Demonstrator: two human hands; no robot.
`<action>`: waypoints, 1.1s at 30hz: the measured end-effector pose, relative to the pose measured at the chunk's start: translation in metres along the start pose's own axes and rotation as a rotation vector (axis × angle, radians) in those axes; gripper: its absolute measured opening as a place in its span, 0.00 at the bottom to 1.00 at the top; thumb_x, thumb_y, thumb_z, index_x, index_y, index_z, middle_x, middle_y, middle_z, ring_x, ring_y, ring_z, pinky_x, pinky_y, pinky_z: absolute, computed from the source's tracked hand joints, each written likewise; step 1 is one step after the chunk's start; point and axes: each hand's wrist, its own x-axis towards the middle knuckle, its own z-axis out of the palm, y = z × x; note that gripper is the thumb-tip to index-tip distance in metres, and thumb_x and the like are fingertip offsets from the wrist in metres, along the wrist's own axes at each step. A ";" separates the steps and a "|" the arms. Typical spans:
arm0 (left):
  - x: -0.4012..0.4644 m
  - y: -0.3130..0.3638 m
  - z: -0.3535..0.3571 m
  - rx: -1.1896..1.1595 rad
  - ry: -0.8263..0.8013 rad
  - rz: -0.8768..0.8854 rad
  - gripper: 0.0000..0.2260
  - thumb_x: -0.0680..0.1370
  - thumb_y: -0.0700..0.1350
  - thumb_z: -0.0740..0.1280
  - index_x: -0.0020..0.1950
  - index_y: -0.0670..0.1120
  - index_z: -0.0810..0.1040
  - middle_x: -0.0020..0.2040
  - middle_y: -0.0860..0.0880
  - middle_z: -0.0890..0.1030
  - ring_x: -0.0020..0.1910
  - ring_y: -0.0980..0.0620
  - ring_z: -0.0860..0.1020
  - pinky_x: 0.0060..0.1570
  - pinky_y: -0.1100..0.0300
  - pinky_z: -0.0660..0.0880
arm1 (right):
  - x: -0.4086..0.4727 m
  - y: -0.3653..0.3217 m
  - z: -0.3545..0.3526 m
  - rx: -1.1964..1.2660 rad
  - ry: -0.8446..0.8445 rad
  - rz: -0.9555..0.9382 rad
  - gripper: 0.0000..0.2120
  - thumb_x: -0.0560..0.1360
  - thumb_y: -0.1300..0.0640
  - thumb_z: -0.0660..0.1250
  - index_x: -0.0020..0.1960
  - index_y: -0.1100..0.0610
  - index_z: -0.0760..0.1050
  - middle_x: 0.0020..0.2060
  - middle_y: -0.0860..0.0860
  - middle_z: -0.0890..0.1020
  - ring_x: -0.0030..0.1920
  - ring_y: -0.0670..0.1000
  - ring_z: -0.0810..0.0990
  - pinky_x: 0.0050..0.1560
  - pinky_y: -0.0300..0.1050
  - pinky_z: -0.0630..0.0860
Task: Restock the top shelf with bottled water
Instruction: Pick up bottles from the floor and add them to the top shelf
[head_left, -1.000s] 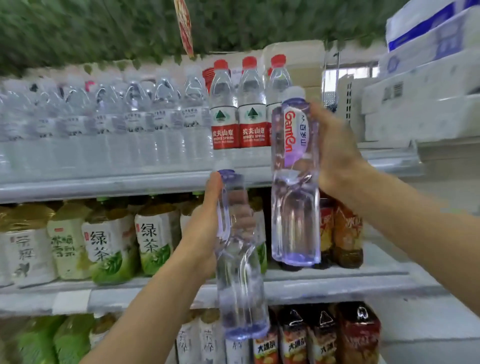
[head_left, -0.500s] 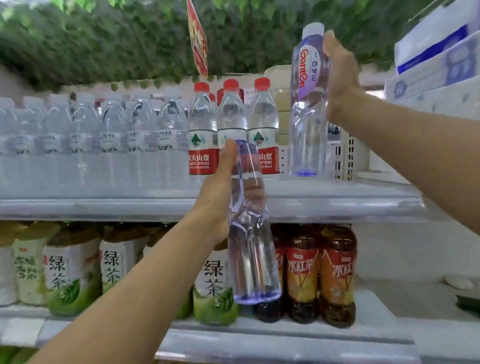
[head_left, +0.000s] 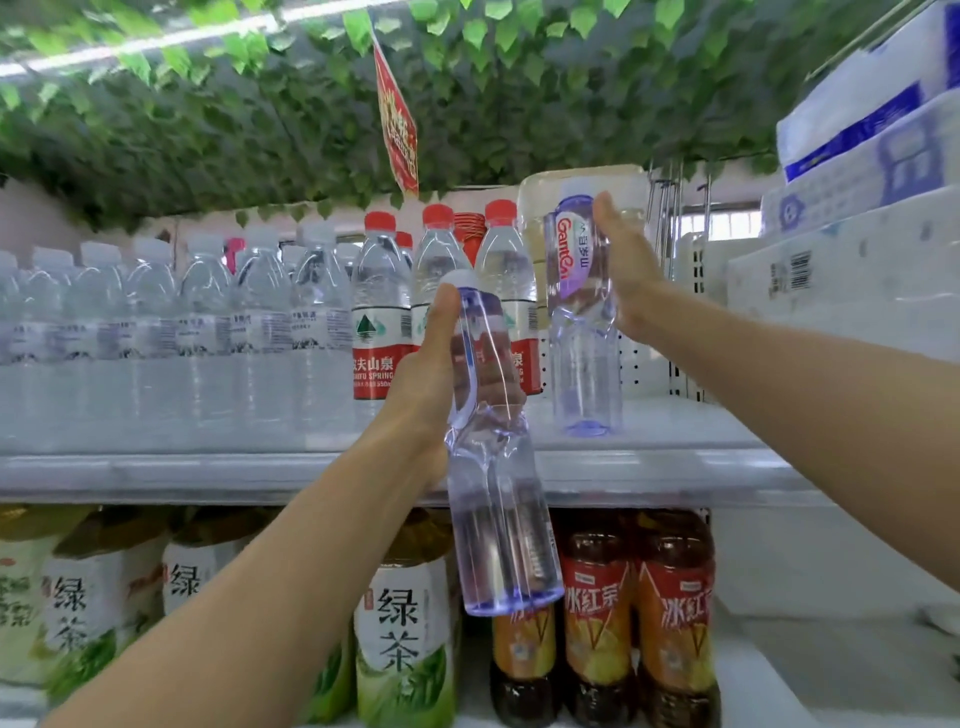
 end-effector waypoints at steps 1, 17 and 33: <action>0.001 0.002 0.001 0.012 0.013 0.011 0.32 0.70 0.73 0.60 0.48 0.45 0.83 0.44 0.42 0.85 0.44 0.43 0.84 0.52 0.46 0.79 | -0.005 -0.001 -0.002 -0.043 -0.028 0.004 0.24 0.83 0.38 0.49 0.47 0.50 0.79 0.44 0.53 0.83 0.46 0.53 0.81 0.60 0.51 0.73; 0.017 -0.003 -0.001 0.048 -0.006 0.028 0.30 0.75 0.70 0.57 0.49 0.47 0.84 0.41 0.43 0.86 0.45 0.43 0.84 0.58 0.44 0.77 | -0.019 0.037 -0.012 -0.517 -0.087 0.198 0.30 0.69 0.45 0.76 0.64 0.61 0.72 0.55 0.56 0.79 0.50 0.52 0.77 0.47 0.45 0.73; 0.026 -0.007 -0.006 0.055 -0.057 -0.039 0.33 0.71 0.73 0.59 0.48 0.43 0.84 0.38 0.43 0.83 0.39 0.43 0.81 0.51 0.46 0.78 | -0.028 0.053 -0.027 -0.429 -0.034 0.139 0.30 0.69 0.55 0.77 0.67 0.60 0.70 0.54 0.54 0.80 0.55 0.54 0.79 0.57 0.52 0.78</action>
